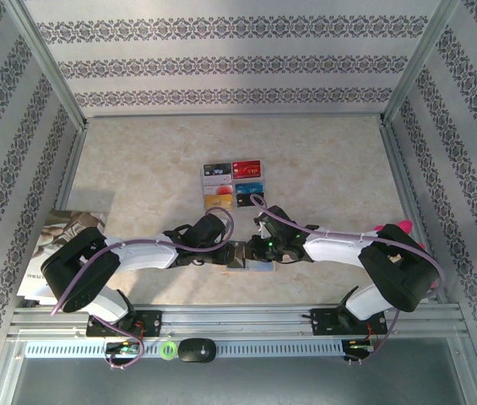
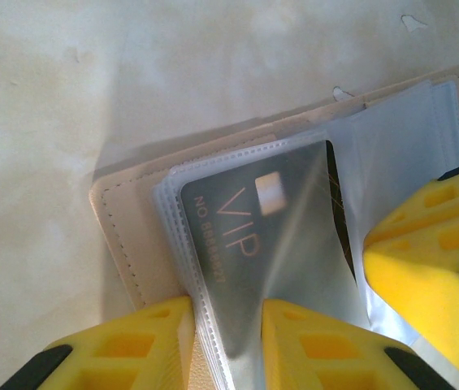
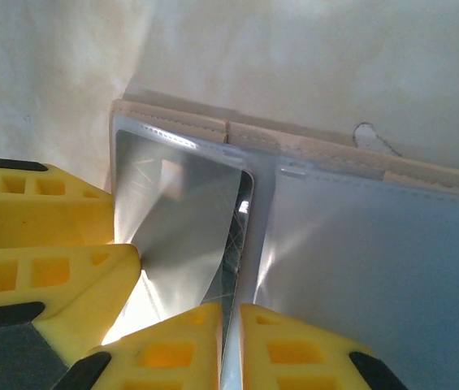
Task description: Take the credit cards out of the card holder
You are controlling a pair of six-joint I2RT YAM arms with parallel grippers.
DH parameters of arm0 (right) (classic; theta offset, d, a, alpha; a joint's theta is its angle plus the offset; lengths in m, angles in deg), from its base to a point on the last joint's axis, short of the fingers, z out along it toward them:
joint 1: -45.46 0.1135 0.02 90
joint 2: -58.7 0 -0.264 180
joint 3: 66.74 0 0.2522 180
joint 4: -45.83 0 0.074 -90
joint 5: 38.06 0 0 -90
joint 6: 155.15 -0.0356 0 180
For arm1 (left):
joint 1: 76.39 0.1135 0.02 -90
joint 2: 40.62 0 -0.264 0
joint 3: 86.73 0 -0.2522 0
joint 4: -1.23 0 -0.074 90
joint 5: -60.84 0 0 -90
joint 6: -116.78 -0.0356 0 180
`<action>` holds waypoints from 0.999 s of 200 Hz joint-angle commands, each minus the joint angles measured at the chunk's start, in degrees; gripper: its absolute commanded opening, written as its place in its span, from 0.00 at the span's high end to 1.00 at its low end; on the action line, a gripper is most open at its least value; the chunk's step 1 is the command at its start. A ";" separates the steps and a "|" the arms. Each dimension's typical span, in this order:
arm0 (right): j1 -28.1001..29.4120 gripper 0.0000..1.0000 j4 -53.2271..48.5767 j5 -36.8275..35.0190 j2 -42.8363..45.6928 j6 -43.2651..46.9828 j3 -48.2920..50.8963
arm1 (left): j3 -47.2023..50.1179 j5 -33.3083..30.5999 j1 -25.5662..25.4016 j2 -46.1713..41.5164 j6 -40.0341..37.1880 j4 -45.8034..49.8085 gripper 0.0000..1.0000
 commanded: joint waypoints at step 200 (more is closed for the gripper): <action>0.94 0.95 -5.40 -4.41 -0.53 1.18 -1.28 | 3.84 -0.31 -0.83 0.20 1.51 4.42 0.62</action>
